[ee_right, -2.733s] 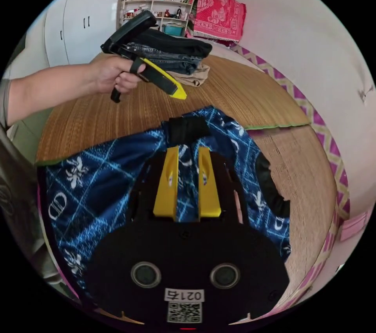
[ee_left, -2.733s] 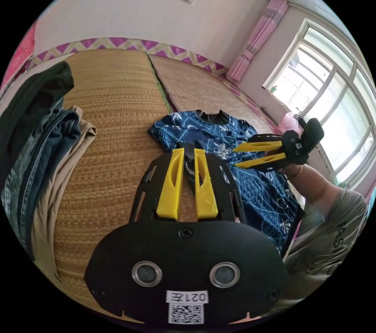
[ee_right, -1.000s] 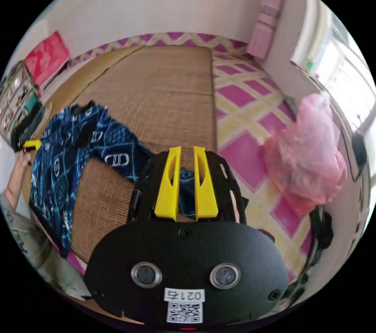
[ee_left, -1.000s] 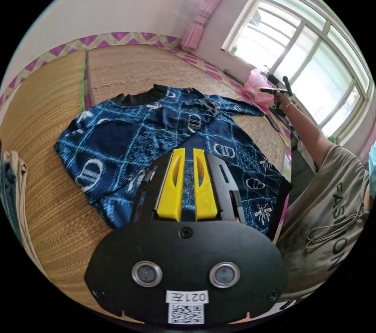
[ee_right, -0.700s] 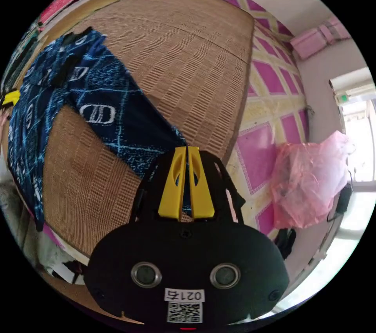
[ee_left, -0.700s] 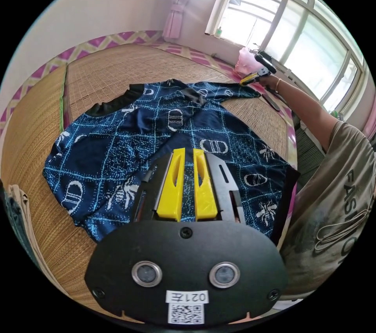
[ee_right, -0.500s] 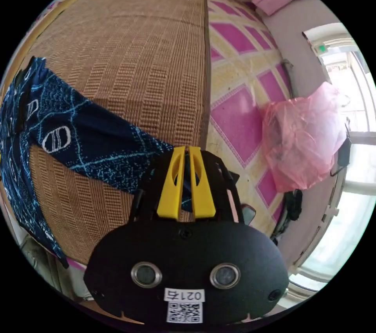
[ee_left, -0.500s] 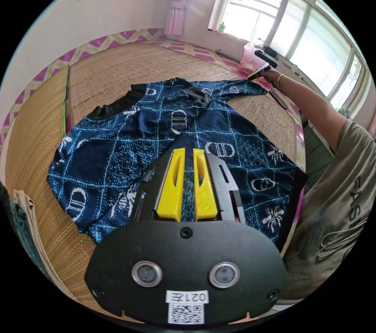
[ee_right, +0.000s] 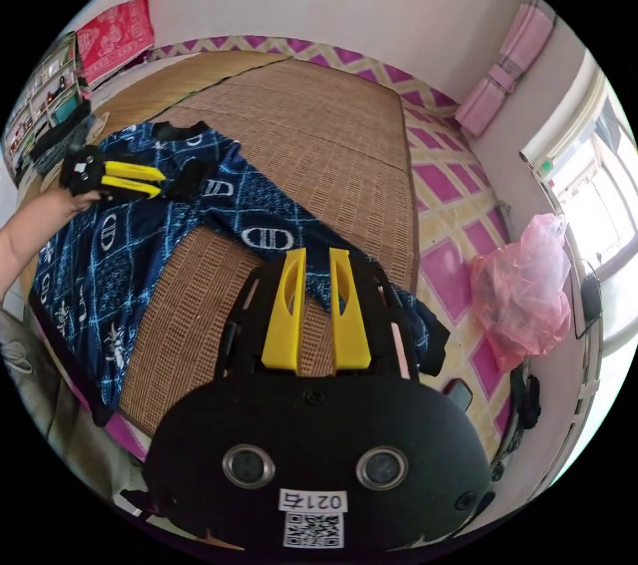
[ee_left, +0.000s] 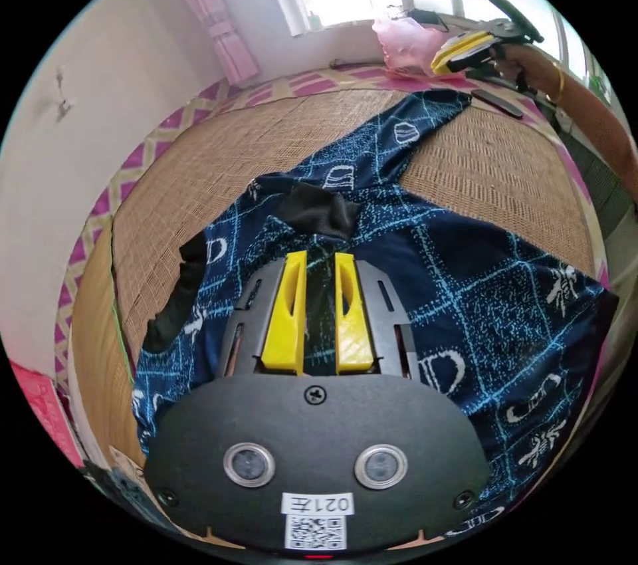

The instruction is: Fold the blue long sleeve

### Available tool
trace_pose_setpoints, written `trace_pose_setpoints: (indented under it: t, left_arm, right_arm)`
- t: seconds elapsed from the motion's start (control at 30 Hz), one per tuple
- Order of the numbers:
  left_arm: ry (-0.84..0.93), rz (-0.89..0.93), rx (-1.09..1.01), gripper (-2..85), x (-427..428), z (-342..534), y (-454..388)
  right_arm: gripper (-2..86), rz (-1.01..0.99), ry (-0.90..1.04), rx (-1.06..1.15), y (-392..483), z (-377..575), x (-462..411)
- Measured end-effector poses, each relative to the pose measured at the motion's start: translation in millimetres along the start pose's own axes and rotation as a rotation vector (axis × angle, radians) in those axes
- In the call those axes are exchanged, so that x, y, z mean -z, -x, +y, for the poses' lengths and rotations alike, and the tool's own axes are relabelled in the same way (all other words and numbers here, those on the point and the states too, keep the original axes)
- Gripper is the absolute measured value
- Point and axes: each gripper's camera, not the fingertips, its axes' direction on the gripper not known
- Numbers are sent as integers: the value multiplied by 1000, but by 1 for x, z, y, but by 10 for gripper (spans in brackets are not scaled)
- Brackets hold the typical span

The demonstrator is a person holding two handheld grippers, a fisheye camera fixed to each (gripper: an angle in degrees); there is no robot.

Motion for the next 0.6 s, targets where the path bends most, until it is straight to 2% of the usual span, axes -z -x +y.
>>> trace_pose_setpoints:
  t: [0.07, 0.17, 0.33, 0.47, 0.6]
  left_arm:
    - [11, 5, 8, 47, -7, 10, 2]
    - [-27, 110, 128, 3, -5, 39, 28]
    - [-231, 352, 392, -9, 14, 119, 80]
    - [-331, 370, 478, -9, 32, 173, 92]
    - [-672, 443, 703, -9, 114, 304, 138]
  right_arm:
    - [63, -24, -10, 31, 15, 11, 9]
    - [62, -64, -23, 46, 25, 21, 18]
    - [60, -77, -44, 50, 32, 31, 30]
    - [59, -104, -63, 12, 26, 40, 40]
    - [57, -140, -75, -24, 17, 53, 48]
